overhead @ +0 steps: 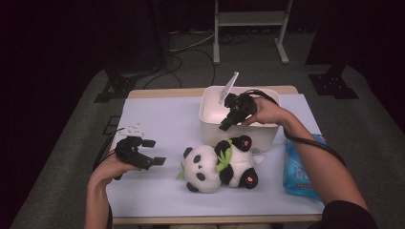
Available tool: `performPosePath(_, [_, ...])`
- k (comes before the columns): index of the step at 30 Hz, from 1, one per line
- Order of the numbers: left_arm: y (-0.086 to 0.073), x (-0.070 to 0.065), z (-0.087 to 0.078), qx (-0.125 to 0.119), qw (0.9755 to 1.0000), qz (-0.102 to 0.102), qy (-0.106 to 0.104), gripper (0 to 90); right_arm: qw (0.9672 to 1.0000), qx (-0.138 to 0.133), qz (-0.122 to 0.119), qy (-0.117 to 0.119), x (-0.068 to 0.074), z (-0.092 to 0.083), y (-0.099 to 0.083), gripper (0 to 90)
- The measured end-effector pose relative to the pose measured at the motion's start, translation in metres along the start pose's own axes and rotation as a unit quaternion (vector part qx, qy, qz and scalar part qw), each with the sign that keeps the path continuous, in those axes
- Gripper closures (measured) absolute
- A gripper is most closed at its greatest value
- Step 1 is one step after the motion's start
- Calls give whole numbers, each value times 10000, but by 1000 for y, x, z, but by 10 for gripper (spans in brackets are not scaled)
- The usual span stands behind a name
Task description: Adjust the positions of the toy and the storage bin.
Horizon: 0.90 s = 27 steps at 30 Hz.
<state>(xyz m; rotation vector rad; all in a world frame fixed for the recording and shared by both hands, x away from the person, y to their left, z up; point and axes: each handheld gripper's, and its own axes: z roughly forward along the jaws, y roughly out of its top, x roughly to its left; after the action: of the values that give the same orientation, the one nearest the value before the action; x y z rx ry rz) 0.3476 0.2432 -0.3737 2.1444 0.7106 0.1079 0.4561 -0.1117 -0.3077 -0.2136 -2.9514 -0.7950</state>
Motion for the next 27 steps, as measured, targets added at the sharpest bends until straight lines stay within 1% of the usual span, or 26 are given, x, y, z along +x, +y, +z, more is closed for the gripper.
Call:
performPosePath(8, [0,-1,0,11,10000,-8,4,101,10000,6,-12,14,2,1,0,857])
performPosePath(11, [0,-1,1,24,10000,-2,-7,101,10000,-6,24,27,2,1,-1,854])
performPosePath(12, [0,-1,1,12,10000,-11,-4,101,10000,11,76,61,1,1,-2,843])
performPosePath(16, [-1,0,1,22,10000,-9,4,101,9999,-11,102,74,0,0,-2,834])
performPosePath(19, [-1,-1,0,17,10000,-14,16,101,9996,-66,221,161,-2,-2,-5,821])
performPosePath(23, [-2,-1,-1,4,10000,-32,47,101,9993,-201,311,98,-2,-9,-9,790])
performPosePath(25, [-2,-2,-2,20,10000,3,46,101,9991,-297,285,34,0,-13,-11,780])
performPosePath(27, [-1,-4,-2,21,10000,15,58,101,9986,-414,326,-16,3,-20,-14,772])
